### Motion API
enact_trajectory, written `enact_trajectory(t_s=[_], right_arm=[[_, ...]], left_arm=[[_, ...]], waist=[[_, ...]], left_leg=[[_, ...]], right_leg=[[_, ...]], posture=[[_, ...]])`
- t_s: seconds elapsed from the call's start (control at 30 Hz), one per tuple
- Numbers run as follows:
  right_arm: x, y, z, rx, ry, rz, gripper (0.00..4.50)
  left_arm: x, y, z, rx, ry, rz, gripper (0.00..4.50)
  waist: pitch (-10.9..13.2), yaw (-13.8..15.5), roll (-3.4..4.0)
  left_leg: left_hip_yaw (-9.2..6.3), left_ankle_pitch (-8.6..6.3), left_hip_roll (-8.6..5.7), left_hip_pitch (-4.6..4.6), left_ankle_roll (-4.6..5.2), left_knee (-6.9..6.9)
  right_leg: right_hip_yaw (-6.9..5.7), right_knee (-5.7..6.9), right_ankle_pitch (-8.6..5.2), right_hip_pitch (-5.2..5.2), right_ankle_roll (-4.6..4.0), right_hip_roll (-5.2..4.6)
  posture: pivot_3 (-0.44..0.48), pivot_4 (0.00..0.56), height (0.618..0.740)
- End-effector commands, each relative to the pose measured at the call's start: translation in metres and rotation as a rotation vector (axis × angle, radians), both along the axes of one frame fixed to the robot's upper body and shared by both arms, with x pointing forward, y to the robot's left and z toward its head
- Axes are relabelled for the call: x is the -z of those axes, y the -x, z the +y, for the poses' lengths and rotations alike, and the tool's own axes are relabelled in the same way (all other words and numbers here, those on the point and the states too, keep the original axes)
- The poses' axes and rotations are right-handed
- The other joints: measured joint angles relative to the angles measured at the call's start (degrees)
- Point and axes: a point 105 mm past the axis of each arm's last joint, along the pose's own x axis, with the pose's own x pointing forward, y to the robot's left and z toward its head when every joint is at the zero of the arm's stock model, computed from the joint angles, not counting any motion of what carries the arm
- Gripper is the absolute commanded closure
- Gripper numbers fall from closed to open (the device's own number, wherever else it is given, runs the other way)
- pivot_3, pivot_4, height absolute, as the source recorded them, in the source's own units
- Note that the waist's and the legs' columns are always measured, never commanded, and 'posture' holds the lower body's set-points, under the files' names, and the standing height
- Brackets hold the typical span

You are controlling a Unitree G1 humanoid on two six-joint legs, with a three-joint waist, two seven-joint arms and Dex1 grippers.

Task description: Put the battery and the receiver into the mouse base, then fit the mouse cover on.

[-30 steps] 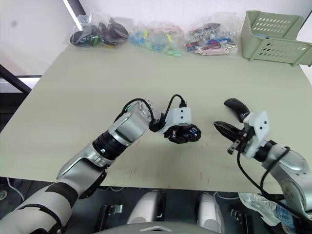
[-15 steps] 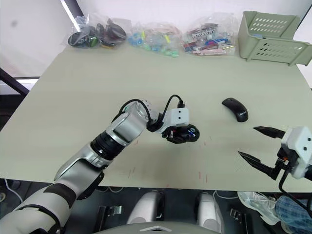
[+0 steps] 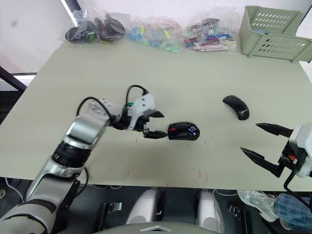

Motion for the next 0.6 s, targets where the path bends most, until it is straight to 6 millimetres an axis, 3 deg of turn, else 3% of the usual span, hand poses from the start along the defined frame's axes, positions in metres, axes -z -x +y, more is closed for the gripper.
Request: enact_trajectory(t_s=[0.03, 0.27, 0.47, 0.6], right_arm=[[-0.004, -0.006, 0.010, -0.011, -0.038, -0.027, 0.00], [-0.011, -0.018, 0.030, -0.172, -0.106, -0.048, 0.00], [-0.016, -0.031, 0.035, -0.246, -0.104, -0.056, 0.00], [-0.016, -0.037, 0.036, -0.268, -0.089, -0.054, 0.00]], left_arm=[[-0.016, 0.004, 0.032, -0.133, 0.111, -0.073, 0.06], [-0.014, 0.011, 0.099, -0.503, 0.194, -0.127, 0.06], [-0.010, 0.007, 0.111, -0.678, 0.213, -0.164, 0.06], [-0.008, -0.002, 0.115, -0.778, 0.210, -0.185, 1.12]], waist=[[0.0, -0.1, 0.00], [0.0, -0.2, -0.07], [0.0, 0.3, -0.09], [0.0, -0.1, -0.10]], left_leg=[[0.00, 0.04, 0.00, 0.00, -0.08, 0.01], [0.03, 0.13, 0.00, -0.05, -0.22, 0.10], [-0.10, 0.07, -0.02, -0.18, -0.12, 0.56], [-0.12, 0.04, -0.03, -0.15, -0.07, 0.94]], right_leg=[[0.00, -0.01, 0.02, 0.00, -0.02, 0.00], [0.05, 0.12, 0.10, -0.07, 0.01, -0.01], [-0.02, 0.46, 0.13, -0.07, -0.03, 0.00], [0.06, 0.91, 0.14, -0.08, -0.06, 0.00]], posture=[[0.000, 0.150, 0.740], [0.000, 0.150, 0.740], [0.000, 0.150, 0.740], [0.000, 0.150, 0.740]])
